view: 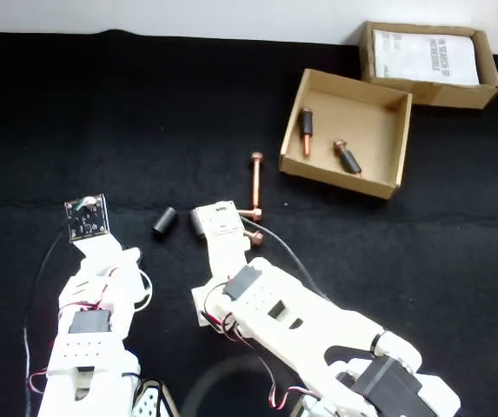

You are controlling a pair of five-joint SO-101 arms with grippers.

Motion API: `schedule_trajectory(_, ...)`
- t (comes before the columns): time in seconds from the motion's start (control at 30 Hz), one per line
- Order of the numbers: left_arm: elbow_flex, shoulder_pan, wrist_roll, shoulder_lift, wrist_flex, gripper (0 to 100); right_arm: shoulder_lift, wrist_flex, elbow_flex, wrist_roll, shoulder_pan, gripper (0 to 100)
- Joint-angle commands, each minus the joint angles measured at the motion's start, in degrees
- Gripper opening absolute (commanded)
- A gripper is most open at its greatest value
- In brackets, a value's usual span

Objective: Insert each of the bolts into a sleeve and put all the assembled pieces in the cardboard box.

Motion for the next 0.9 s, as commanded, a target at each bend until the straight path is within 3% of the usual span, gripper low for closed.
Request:
schedule_trajectory(0.0, -0.4, -0.84, -0.18, -0.57, -0.79, 1, -0.04, -0.4, -0.04, 0.7, 0.66, 11.2)
schedule_trajectory(0.1, -0.4, -0.84, -0.18, -0.57, -0.79, 1, -0.04, -0.31, -0.04, 1.05, 0.66, 4.7)
schedule_trajectory(0.27, -0.4, -0.84, -0.18, -0.57, -0.79, 1, -0.13, 1.98, -0.66, 1.05, 0.66, 5.0)
schedule_trajectory(0.5, -0.4, -0.84, -0.18, -0.57, -0.79, 1, -0.13, 13.67, -9.54, 1.14, 0.66, 4.6)
schedule_trajectory(0.57, -0.4, -0.84, -0.18, -0.57, -0.79, 1, -0.48, 16.48, -12.44, 1.14, 0.75, 0.3)
schedule_trajectory(0.87, -0.4, -0.84, -0.18, -0.57, -0.79, 1, -0.66, 26.68, -25.27, 1.23, 6.64, 0.8)
